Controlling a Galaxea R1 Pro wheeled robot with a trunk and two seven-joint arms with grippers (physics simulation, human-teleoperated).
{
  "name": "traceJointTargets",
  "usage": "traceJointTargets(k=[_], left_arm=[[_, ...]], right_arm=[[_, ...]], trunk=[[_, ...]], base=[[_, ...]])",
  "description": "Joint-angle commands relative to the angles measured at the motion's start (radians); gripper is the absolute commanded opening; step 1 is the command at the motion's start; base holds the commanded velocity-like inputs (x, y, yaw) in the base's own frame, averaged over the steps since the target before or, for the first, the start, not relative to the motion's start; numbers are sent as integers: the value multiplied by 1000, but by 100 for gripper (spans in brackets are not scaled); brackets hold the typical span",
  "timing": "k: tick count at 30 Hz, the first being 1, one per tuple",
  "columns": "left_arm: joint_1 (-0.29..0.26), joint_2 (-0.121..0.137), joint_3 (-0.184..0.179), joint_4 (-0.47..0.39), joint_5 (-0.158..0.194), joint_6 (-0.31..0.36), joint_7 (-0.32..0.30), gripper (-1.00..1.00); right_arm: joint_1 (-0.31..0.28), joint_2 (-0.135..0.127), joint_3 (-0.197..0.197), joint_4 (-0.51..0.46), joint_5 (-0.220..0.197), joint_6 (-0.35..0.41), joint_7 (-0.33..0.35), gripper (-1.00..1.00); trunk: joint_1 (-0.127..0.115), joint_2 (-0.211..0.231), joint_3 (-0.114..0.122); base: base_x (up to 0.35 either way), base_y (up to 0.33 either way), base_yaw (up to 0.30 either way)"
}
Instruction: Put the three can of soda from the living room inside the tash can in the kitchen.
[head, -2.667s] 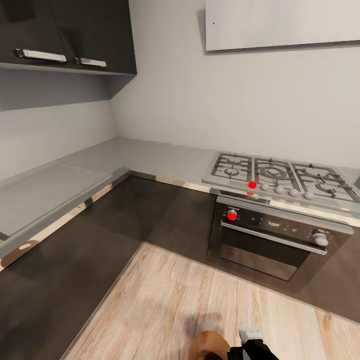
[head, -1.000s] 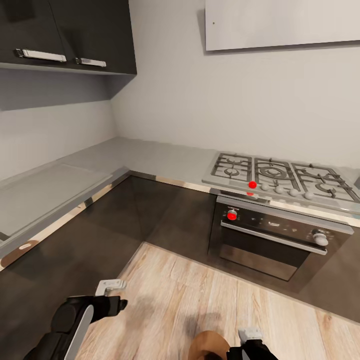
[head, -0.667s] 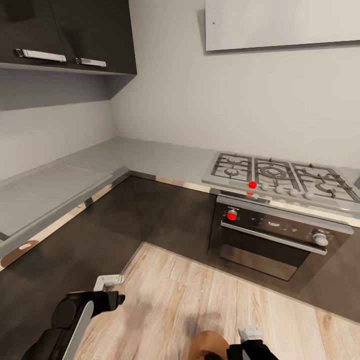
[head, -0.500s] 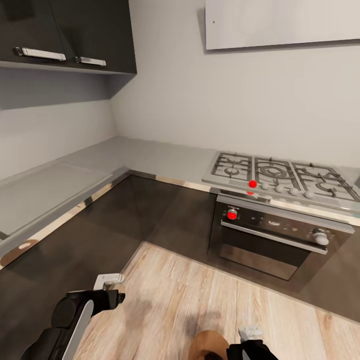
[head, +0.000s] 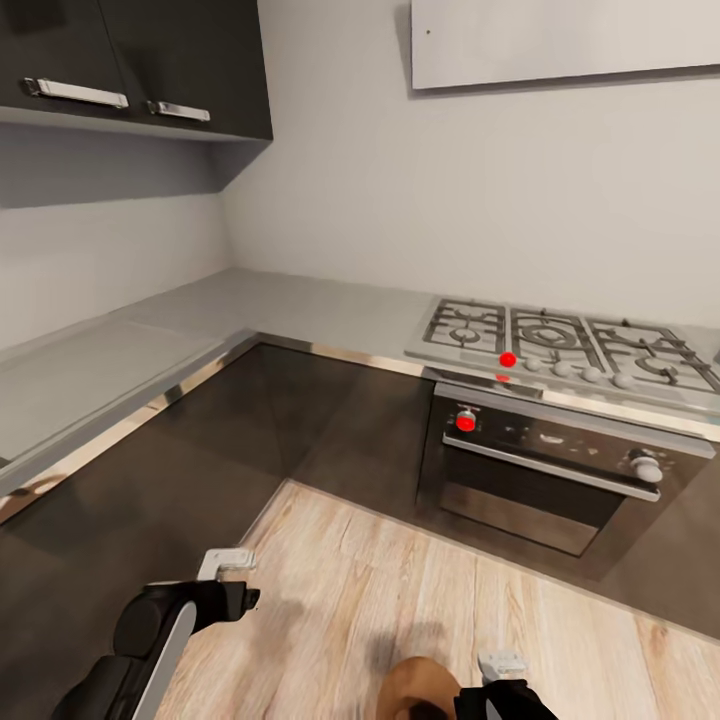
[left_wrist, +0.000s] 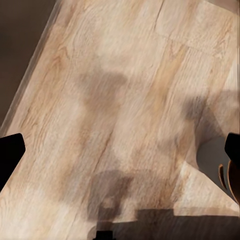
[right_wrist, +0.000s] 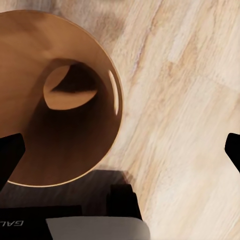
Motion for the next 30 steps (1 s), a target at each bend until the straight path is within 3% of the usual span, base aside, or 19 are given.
traceJointTargets(k=[1, 7, 30], left_arm=[[0, 0, -9, 0, -1, 0, 0, 100], [1, 2, -38, -1, 0, 0, 0, 100], [1, 2, -51, -1, 0, 0, -1, 100]], right_arm=[[0, 0, 0, 0, 0, 0, 0, 100], [0, 2, 0, 0, 1, 0, -4, 100], [-28, 1, 0, -2, 2, 8, -10, 100]], trunk=[[4, -7, -3], [27, -49, -22], [115, -210, -94]], base=[[0, 0, 0], [0, 0, 0], [0, 0, 0]])
